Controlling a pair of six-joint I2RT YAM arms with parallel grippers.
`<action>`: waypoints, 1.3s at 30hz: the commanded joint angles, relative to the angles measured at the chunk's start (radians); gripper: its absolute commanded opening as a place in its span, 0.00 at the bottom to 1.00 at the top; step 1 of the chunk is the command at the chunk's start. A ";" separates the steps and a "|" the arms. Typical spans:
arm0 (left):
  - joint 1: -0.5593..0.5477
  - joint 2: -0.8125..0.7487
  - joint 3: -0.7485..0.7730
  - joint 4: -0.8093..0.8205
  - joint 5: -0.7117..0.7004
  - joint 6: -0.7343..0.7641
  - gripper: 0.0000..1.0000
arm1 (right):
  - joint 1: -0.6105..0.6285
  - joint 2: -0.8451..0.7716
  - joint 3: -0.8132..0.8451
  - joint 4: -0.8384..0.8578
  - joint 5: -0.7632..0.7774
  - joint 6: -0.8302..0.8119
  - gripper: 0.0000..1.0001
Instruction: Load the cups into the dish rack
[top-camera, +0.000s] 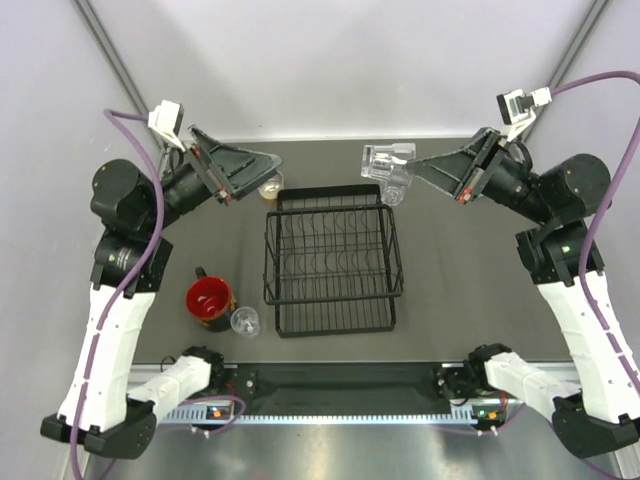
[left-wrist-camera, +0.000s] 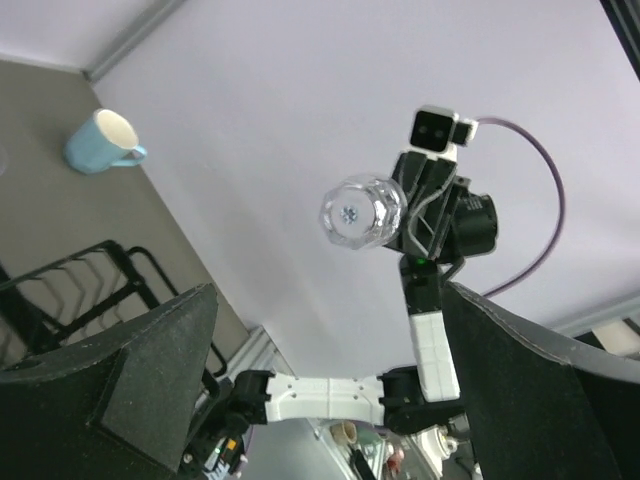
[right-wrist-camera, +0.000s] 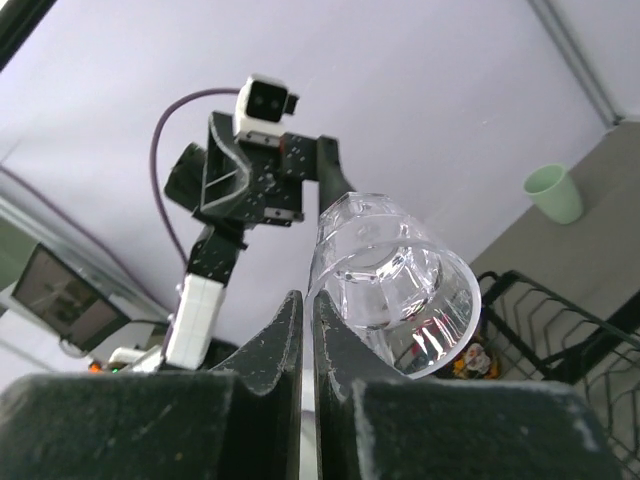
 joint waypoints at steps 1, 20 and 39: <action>-0.085 0.055 0.061 0.104 -0.058 0.000 0.99 | 0.024 -0.015 0.000 0.208 -0.070 0.086 0.00; -0.360 0.230 0.137 0.222 -0.136 0.051 0.94 | 0.084 -0.004 -0.062 0.271 -0.064 0.115 0.00; -0.446 0.298 0.176 0.247 -0.102 0.051 0.86 | 0.114 0.005 -0.052 0.244 -0.031 0.084 0.00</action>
